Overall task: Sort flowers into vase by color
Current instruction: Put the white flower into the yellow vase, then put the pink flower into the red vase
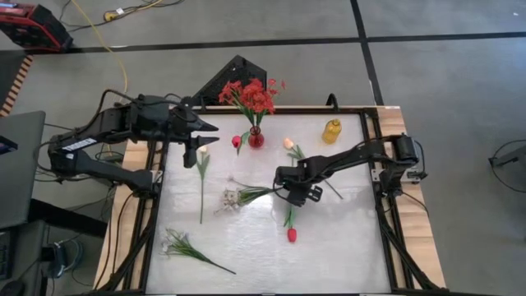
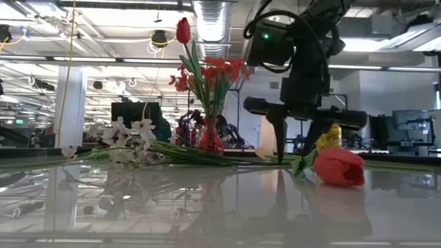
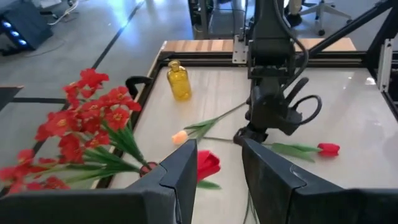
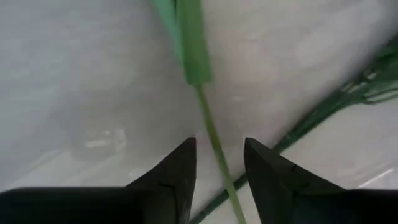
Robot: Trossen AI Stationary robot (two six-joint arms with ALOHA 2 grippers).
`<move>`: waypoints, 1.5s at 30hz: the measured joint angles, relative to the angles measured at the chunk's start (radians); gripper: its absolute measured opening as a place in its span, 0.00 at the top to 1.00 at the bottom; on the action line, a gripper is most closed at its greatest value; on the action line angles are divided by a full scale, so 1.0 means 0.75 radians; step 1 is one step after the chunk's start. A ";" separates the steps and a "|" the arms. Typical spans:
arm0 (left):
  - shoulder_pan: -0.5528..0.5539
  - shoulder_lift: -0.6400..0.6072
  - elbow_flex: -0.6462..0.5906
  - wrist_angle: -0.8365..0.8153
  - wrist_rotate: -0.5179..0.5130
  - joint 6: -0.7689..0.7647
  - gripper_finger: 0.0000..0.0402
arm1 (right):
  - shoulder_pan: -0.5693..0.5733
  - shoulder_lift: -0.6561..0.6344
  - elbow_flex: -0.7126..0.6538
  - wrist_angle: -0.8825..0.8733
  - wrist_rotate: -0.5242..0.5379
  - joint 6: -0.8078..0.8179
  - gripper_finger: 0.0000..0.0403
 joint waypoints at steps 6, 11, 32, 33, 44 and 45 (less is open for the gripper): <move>0.001 -0.064 0.001 -0.028 -0.013 -0.016 0.71 | 0.004 0.039 0.032 -0.090 -0.003 -0.035 0.79; 0.001 -0.104 0.000 -0.044 -0.043 -0.022 0.71 | 0.025 -0.018 0.078 -0.123 0.001 0.007 0.96; 0.001 -0.125 0.001 -0.055 -0.081 -0.069 0.71 | -0.483 -0.485 -0.187 1.670 -0.714 1.407 0.96; 0.001 -0.125 0.001 -0.056 -0.081 -0.074 0.71 | -0.486 -0.450 -0.195 1.796 -0.658 1.447 0.96; 0.001 -0.125 0.001 -0.056 -0.081 -0.131 0.71 | -0.492 -0.183 -0.172 1.983 -0.202 1.347 0.96; 0.001 -0.125 0.001 -0.057 -0.081 -0.136 0.71 | -0.492 -0.172 -0.172 1.988 -0.162 1.330 0.96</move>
